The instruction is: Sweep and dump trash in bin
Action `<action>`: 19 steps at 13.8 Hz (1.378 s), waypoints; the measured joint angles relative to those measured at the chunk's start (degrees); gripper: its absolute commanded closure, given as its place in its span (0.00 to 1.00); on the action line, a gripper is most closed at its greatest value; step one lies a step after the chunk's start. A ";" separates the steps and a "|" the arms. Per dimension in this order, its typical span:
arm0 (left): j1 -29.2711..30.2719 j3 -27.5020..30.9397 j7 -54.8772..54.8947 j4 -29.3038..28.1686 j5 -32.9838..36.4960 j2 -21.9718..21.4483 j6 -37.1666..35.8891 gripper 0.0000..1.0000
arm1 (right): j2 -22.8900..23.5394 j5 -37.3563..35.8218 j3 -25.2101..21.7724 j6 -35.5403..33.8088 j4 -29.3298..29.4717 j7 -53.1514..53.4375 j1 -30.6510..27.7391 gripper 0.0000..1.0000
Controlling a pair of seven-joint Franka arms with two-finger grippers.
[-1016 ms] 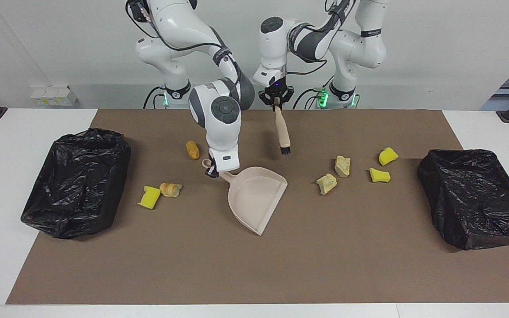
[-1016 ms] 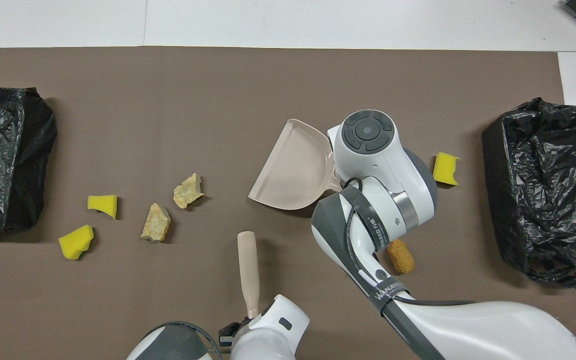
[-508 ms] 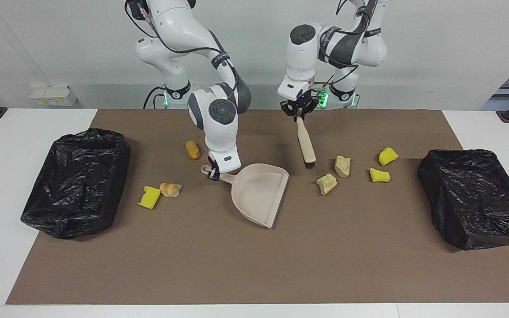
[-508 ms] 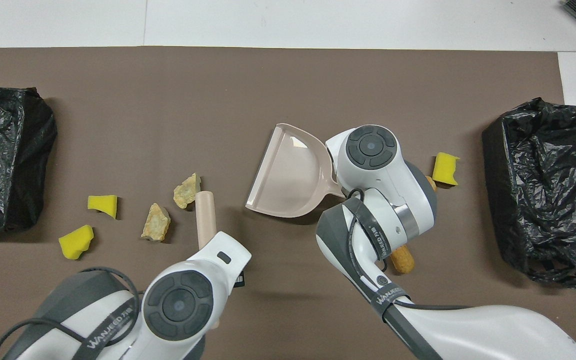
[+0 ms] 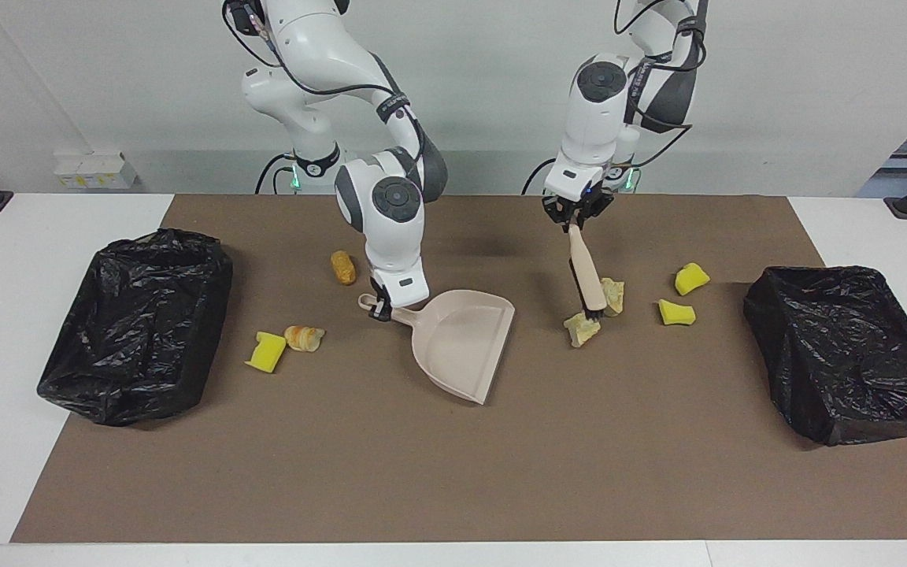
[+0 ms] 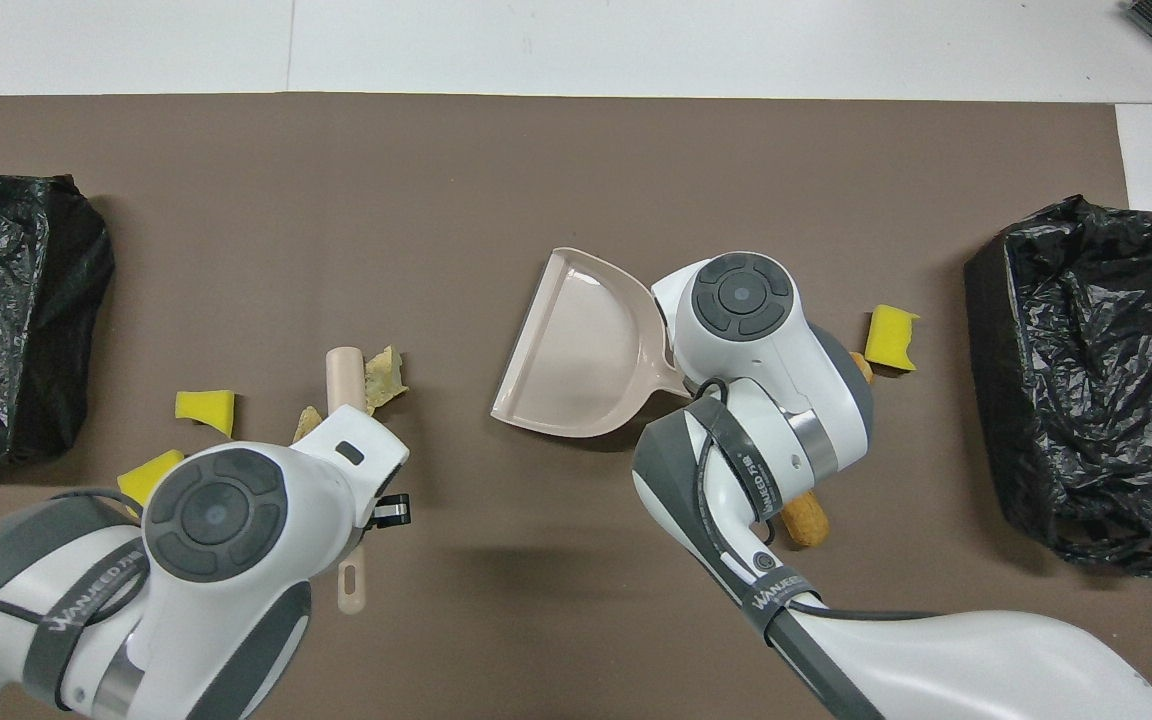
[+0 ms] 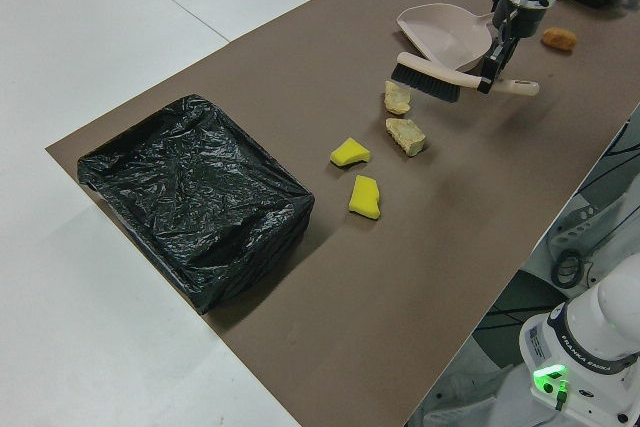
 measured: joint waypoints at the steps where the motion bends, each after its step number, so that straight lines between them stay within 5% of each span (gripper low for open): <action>1: 2.26 0.04 2.52 0.09 0.03 0.00 0.00 1.00 | 0.00 0.00 0.00 0.00 0.00 0.00 0.00 1.00; 8: 19.05 0.29 15.04 0.44 0.12 0.05 0.18 1.00 | -0.32 -0.15 0.31 -0.28 1.38 -0.02 0.60 1.00; 13: 29.41 0.34 16.68 0.32 0.15 0.11 0.51 1.00 | -5.34 -1.86 0.42 -5.69 2.09 -2.25 2.85 1.00; 19: 34.12 2.34 23.95 -6.83 0.15 -3.74 5.43 1.00 | -5.67 -7.68 0.48 -13.32 1.90 2.31 6.58 1.00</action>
